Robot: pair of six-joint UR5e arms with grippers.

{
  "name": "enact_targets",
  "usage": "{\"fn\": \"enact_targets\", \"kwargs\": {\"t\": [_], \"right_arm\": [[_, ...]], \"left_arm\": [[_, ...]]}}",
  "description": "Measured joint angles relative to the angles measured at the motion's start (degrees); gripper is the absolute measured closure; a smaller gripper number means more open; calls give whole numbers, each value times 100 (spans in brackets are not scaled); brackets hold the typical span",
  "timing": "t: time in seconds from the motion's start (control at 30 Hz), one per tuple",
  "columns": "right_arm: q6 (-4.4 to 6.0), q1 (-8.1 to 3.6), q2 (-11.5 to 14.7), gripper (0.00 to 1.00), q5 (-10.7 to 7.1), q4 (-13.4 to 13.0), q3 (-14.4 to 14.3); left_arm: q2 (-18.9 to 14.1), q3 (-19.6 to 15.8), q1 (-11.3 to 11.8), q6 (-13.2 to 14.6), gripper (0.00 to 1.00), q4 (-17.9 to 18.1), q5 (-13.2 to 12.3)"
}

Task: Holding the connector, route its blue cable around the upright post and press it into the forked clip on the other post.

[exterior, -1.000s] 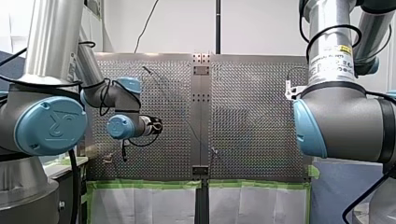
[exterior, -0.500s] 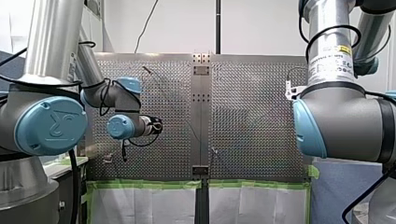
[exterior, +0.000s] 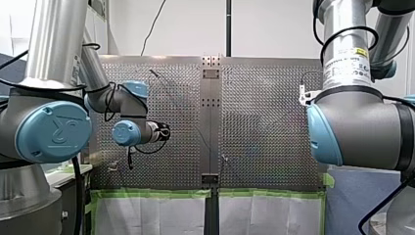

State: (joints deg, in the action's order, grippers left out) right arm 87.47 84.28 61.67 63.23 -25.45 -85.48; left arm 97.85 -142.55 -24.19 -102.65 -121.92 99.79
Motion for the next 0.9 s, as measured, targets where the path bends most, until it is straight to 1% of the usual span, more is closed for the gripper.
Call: {"fn": "enact_targets", "kwargs": {"t": [0.1,0.13,0.2,0.23,0.3,0.33,0.4,0.43,0.53,0.57,0.9], "right_arm": [[-18,-1,0,14,3,9,0],[-21,-1,0,11,4,9,0],[-24,-1,0,11,8,6,0],[-25,-1,0,7,14,3,0],[-24,-1,0,7,23,-3,0],[-22,0,0,5,26,-7,1],[-19,1,0,5,29,-15,1],[-15,0,0,2,31,-23,1],[-6,0,0,2,37,-40,1],[-4,1,0,0,38,-43,0],[-11,3,1,0,86,-52,0]], "left_arm": [[1,-2,0,0,0,0,0],[1,-2,0,0,0,0,0],[0,-1,0,0,0,0,0],[0,-1,0,0,0,0,0],[0,-1,0,0,0,0,0],[0,-1,0,-1,0,0,0],[1,-1,0,-1,0,0,0],[0,-1,0,-1,0,0,0],[1,-1,0,-1,0,0,0],[0,-2,0,0,0,0,0],[0,0,0,0,0,0,0]]}}
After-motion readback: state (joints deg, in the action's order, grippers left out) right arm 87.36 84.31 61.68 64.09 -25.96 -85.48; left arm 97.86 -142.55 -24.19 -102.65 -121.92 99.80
